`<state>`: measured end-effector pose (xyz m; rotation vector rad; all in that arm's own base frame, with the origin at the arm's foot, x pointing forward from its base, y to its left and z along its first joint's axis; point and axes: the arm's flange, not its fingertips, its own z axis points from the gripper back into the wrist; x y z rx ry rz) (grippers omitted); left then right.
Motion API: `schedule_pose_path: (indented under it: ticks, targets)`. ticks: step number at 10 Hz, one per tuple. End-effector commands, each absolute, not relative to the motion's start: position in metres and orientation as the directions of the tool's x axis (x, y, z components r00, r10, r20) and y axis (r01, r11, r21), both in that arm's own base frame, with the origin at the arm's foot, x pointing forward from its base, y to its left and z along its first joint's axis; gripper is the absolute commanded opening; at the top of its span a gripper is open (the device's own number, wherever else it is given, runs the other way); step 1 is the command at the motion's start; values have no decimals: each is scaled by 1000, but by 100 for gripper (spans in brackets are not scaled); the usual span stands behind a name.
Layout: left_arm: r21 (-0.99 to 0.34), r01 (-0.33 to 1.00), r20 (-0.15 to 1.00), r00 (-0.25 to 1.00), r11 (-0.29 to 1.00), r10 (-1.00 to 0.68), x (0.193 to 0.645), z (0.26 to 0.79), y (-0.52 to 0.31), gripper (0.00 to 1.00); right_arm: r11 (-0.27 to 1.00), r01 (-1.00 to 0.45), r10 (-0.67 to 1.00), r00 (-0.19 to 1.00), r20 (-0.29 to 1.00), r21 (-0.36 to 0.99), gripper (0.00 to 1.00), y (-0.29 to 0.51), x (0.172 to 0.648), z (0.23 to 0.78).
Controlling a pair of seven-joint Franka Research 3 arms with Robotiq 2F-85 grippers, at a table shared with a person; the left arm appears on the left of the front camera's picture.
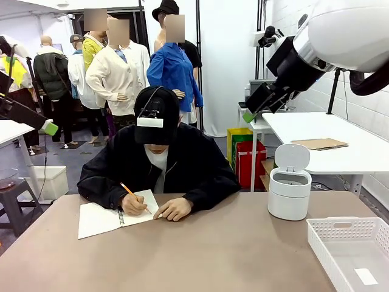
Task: Sort the paper based on its condition.
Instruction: If a person hands you a paper, place it in the Organizing basket , and if it's crumpled, put it in the Trash can.
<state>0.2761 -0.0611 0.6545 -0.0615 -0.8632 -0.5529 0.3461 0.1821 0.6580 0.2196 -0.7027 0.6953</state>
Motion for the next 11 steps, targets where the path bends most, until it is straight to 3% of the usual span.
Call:
schedule_pose_path:
  ticks: [1,11]
  targets:
    - [178,493,746,496,851,-444,291,651,-63,100,733,-678,544,543,639,-49,100,189,353,653]
    - [167,485,735,519,858,-436,276,654,-61,100,756,-653,512,552,659,-40,100,182,346,658]
